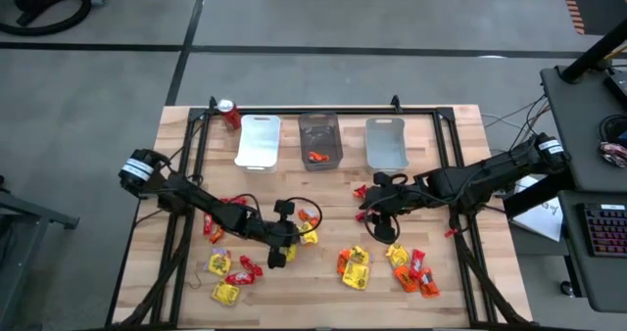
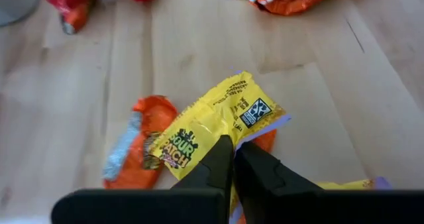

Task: Sort candy
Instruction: Put the yellow candy into the white bin

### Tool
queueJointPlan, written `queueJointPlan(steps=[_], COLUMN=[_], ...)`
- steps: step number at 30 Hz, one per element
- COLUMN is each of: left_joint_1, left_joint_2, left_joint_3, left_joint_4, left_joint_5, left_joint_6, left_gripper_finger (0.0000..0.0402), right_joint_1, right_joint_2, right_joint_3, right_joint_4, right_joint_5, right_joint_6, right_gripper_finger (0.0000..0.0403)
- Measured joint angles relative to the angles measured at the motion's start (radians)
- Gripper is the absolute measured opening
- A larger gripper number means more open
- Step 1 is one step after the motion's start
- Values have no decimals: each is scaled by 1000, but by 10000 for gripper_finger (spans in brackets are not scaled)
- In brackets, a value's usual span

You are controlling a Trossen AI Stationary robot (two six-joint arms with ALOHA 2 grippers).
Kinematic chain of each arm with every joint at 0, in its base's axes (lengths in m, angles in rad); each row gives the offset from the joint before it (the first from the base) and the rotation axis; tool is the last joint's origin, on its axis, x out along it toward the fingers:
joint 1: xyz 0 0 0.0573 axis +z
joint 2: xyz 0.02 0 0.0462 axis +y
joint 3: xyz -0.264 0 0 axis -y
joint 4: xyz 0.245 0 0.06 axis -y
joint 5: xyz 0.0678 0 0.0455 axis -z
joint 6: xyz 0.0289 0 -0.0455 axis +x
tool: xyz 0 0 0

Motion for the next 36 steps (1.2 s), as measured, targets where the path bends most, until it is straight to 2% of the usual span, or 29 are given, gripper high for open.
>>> queueJointPlan(steps=[13,19,29,36], left_joint_1=[9,49,197,361], left_joint_2=[-168,-294,-480,-575], left_joint_3=[0,-2,-6,-6], left_joint_4=[-56,-56,-136,-312], left_joint_5=[-23,-28,-27,20], left_joint_6=[-20,-22,-99,-208], left_gripper_finger=[0,0,0,0], right_joint_1=[2,5,11,11], right_joint_2=[0,0,0,0], right_joint_3=[0,-54,-217,-236], right_joint_4=[13,115,373,401], right_joint_5=[55,84,136,185], right_joint_6=[-68,-97,-113,-84], right_gripper_finger=[118,110,89,71])
